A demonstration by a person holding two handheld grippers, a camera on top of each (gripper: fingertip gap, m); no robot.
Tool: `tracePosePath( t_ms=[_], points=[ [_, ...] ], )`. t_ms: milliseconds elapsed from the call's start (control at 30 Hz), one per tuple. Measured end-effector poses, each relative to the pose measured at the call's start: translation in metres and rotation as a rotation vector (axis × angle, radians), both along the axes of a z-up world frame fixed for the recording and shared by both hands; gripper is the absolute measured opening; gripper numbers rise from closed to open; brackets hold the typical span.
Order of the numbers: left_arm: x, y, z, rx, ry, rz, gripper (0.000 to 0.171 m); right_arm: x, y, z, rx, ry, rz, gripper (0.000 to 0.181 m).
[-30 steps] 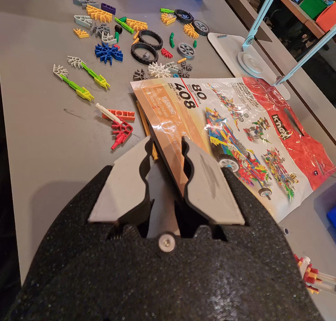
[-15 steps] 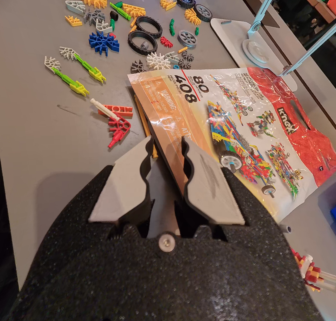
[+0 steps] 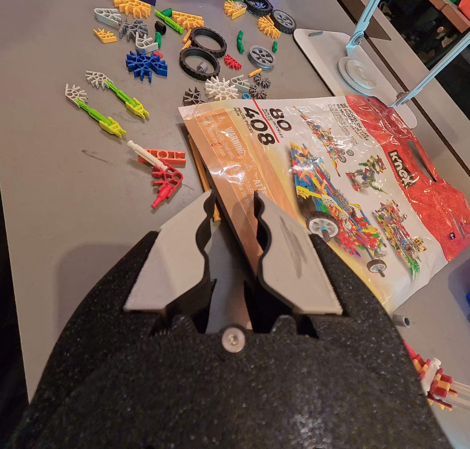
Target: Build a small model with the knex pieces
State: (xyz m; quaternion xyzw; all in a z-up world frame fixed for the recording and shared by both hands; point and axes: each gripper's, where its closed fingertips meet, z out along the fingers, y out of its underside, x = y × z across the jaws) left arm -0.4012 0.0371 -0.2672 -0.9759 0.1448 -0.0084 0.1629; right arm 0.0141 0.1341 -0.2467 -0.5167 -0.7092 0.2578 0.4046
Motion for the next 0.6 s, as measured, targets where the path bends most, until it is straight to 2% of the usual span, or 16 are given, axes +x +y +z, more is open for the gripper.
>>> tracePosePath(
  t_ms=[67,300,433,500,600],
  points=[
    [-0.001,0.002,0.000,0.012,0.006,0.006,0.002,0.000,0.000,0.000,0.001,0.003,0.000,0.029],
    [0.001,0.000,0.004,0.040,0.042,-0.004,0.001,0.001,-0.001,0.002,0.004,0.014,0.005,0.029],
    [0.006,-0.003,0.042,0.161,0.067,0.025,0.001,0.001,-0.001,0.004,0.014,0.031,0.009,0.029],
    [0.018,-0.008,0.064,0.238,0.045,0.044,0.001,0.002,-0.002,0.006,0.016,0.043,0.012,0.029],
    [0.041,-0.026,0.091,0.317,0.092,0.042,0.001,0.002,-0.003,0.009,0.014,0.065,0.017,0.030]
  ],
)
